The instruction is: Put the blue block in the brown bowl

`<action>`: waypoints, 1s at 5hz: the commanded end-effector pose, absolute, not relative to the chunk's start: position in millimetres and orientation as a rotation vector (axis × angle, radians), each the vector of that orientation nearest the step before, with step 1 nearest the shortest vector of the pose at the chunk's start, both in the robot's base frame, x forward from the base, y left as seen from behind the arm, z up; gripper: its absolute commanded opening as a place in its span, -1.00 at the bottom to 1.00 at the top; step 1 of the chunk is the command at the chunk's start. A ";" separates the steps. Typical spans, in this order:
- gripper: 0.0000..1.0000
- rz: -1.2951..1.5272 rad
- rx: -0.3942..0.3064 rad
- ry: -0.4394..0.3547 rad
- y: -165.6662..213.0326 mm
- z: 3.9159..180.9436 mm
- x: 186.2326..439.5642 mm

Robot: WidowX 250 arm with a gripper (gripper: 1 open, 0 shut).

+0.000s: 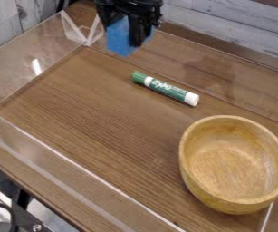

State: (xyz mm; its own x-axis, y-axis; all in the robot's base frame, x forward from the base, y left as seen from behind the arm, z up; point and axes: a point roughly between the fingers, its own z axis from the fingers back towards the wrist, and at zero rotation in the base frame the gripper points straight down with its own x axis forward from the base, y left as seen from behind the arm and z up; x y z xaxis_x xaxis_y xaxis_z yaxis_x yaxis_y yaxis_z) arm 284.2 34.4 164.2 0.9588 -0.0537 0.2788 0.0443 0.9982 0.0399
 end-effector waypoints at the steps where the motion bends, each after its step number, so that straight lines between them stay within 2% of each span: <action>1: -1.00 -0.043 0.039 -0.337 18.2 182.5 275.6; 3: -1.00 -0.021 0.014 -0.335 -32.4 187.4 249.6; 5: -1.00 0.006 0.006 -0.340 -84.4 185.8 234.0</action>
State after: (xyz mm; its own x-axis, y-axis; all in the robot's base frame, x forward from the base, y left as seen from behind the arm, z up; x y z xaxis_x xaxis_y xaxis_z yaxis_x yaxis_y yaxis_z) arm 230.9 -83.8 175.1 0.9544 0.0003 0.2985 -0.0047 0.9999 0.0142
